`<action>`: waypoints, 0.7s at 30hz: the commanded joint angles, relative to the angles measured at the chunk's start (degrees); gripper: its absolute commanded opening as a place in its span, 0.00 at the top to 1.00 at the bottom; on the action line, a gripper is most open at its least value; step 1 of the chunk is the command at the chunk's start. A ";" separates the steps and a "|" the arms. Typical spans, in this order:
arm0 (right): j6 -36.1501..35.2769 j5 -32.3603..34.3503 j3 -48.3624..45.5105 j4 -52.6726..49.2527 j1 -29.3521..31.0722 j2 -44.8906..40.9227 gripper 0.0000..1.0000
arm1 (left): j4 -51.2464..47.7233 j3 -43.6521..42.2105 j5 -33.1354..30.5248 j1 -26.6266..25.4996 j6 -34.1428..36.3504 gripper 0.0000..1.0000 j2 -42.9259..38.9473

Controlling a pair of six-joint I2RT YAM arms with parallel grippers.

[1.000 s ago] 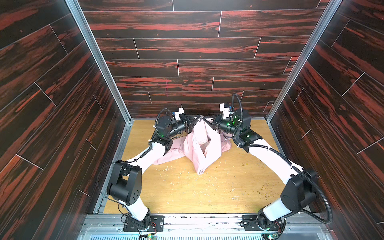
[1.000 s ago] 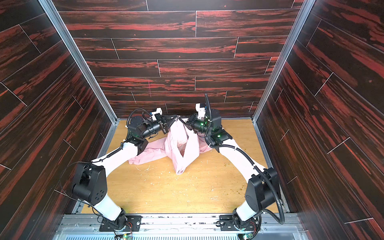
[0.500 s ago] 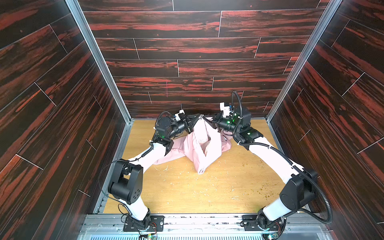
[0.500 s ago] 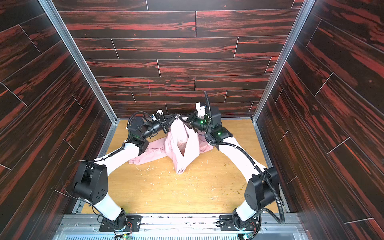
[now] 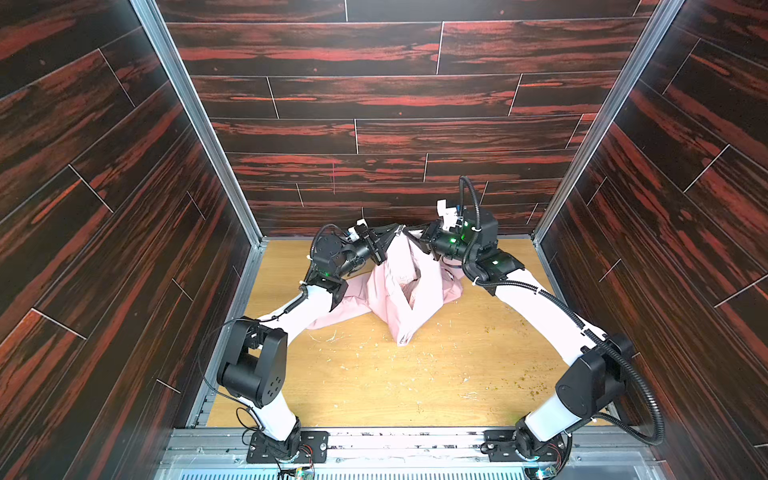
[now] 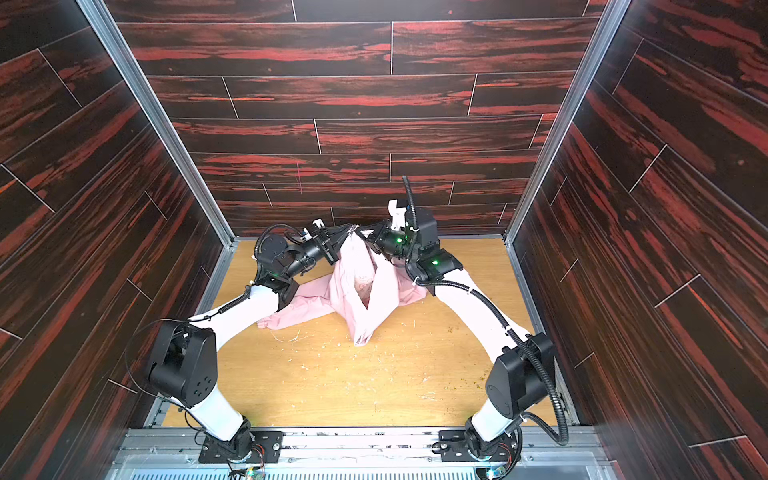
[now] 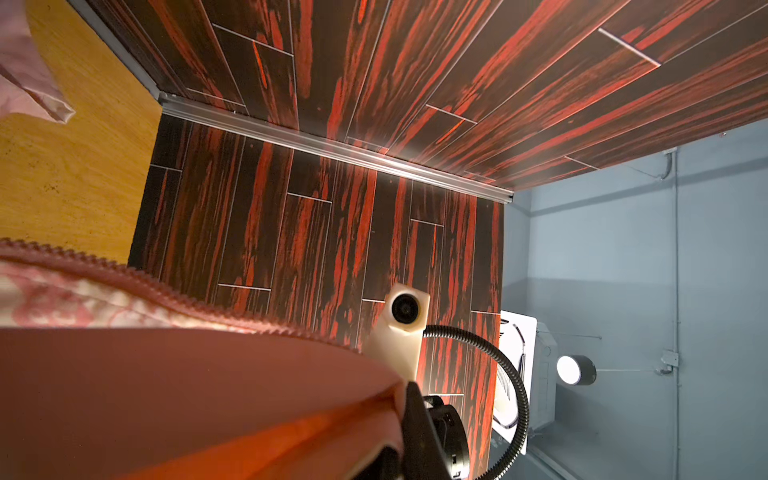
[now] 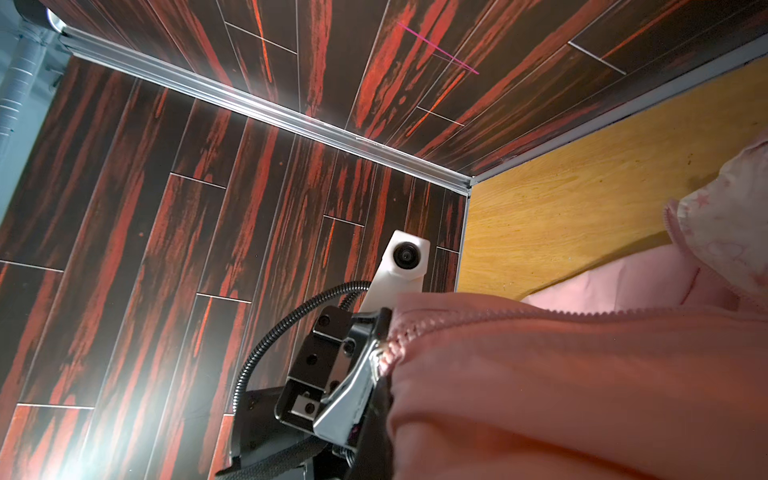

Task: Zip up the jacket
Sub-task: 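Lower both held zipper edges toward the table, moving toward the robot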

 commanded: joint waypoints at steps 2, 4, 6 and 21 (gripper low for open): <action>-2.18 -15.22 -1.01 -13.35 5.71 1.71 1.00 | 3.93 4.82 -16.82 3.81 -1.68 1.00 0.69; -2.76 -15.27 -0.77 -13.82 5.83 1.89 1.00 | 3.79 5.95 -17.01 4.01 -1.98 1.00 1.03; -3.46 -15.18 -0.09 -14.69 6.03 2.19 1.00 | 3.72 6.79 -17.42 3.99 -2.28 1.00 1.38; -0.40 -16.43 -0.78 -10.48 3.29 2.47 1.00 | 1.78 4.85 -14.64 4.00 -0.88 1.00 0.48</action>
